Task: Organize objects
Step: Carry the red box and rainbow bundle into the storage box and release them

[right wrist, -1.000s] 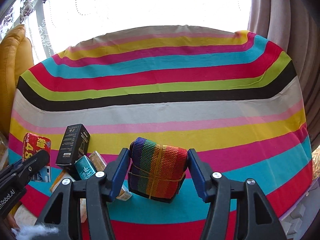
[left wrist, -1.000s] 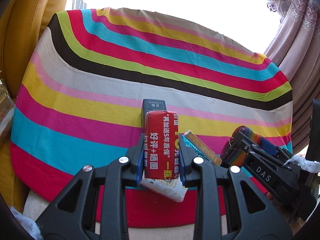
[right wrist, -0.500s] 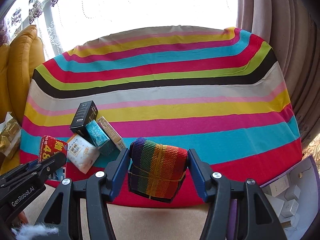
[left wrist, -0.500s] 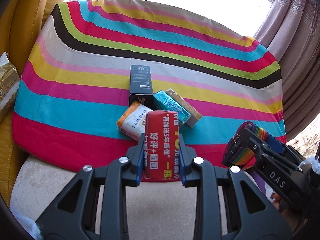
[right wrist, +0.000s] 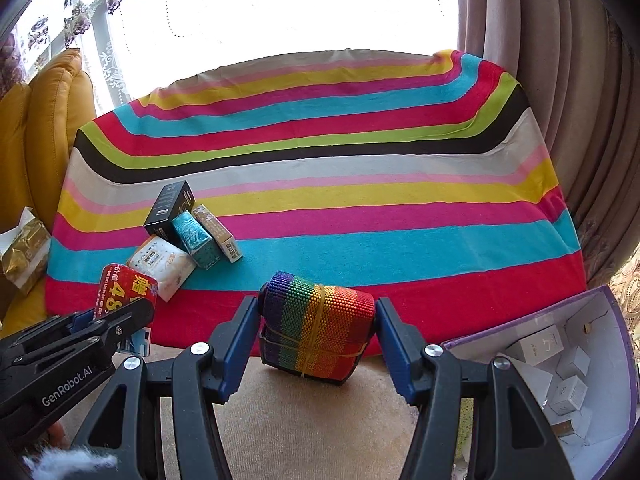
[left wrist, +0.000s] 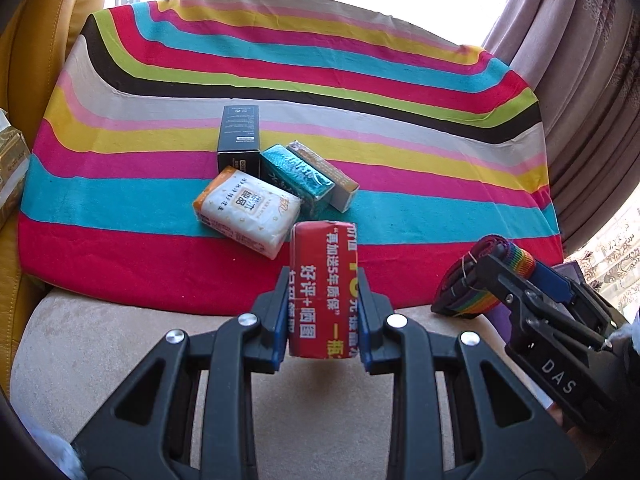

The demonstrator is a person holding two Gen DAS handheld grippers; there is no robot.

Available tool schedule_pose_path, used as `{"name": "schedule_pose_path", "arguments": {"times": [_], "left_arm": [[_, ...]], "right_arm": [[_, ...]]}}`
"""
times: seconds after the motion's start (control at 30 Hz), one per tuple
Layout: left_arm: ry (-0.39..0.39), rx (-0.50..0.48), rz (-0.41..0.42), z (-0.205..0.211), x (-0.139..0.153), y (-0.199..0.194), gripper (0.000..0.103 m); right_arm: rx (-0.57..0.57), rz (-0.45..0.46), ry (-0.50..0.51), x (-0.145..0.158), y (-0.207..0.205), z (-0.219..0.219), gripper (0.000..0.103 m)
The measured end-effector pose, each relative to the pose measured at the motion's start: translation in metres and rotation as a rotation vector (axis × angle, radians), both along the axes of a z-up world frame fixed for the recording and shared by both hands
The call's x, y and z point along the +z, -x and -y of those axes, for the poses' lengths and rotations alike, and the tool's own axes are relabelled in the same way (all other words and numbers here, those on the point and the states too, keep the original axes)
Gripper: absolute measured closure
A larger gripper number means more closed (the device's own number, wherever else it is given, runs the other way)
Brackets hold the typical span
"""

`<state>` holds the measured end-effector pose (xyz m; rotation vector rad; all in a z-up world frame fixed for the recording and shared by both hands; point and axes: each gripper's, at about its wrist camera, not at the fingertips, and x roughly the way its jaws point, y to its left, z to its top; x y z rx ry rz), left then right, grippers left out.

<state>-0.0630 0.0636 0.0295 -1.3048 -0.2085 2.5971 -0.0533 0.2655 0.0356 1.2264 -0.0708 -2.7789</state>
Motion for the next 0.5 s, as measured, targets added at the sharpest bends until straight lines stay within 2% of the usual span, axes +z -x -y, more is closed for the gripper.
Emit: {"name": "schedule_pose_path", "arguments": {"times": [0.2,0.5], "left_arm": [[-0.015,-0.043,0.015,-0.018,-0.001,-0.009,0.071],[-0.023,-0.114,0.01,-0.052,0.002,-0.019,0.071]], "right_arm": [[-0.014,0.018,0.0,-0.002,-0.013,-0.016,0.044],[-0.08,0.05,-0.009,-0.007,-0.037,-0.063,0.044]]}}
